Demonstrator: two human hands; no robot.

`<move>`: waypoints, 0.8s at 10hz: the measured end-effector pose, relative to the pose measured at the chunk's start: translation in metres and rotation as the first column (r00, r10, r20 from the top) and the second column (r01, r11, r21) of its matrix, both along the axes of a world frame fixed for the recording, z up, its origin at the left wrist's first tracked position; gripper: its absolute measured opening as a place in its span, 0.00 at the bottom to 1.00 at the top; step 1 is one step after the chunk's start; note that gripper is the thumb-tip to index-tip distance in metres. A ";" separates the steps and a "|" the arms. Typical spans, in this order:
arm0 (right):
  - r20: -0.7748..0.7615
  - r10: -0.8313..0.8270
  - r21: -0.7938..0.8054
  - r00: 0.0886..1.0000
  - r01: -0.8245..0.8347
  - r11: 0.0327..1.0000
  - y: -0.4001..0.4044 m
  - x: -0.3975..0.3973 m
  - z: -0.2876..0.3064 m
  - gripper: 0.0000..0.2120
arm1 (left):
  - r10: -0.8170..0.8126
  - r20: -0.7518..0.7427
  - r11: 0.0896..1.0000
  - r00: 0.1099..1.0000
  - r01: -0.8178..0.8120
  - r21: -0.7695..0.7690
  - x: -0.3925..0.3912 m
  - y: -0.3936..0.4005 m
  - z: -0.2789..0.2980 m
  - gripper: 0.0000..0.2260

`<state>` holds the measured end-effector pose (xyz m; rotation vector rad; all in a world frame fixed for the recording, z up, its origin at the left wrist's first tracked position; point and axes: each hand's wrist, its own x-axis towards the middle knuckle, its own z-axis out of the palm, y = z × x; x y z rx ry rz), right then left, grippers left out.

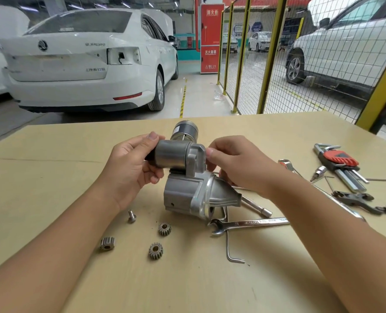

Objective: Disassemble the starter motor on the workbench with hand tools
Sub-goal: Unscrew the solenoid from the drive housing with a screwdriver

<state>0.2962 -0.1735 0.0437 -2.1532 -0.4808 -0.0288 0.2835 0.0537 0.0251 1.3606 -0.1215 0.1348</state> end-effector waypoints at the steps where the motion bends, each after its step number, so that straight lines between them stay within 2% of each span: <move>1: 0.149 -0.031 -0.117 0.988 0.049 0.992 0.000 0.001 0.001 0.13 | 0.002 -0.002 1.000 1.000 -0.002 -0.003 0.000 0.000 0.000 0.17; 4: 0.358 0.008 -0.156 0.934 0.052 0.986 -0.001 0.000 0.000 0.10 | 0.014 -0.002 1.000 1.000 -0.014 -0.002 0.000 0.000 -0.001 0.19; 6: 0.528 0.054 -0.202 0.847 0.064 0.977 -0.003 -0.002 0.004 0.03 | 0.016 -0.005 1.000 1.000 -0.016 -0.006 0.001 0.000 -0.001 0.18; 7: 0.526 0.049 -0.161 0.849 0.042 0.986 -0.003 -0.002 0.004 0.04 | 0.012 -0.008 1.000 1.000 -0.012 -0.009 0.001 0.000 -0.002 0.18; 8: 0.334 -0.006 -0.017 0.942 0.012 1.000 -0.003 -0.001 0.004 0.08 | 0.011 -0.005 1.000 1.000 -0.011 -0.004 0.001 0.000 -0.001 0.18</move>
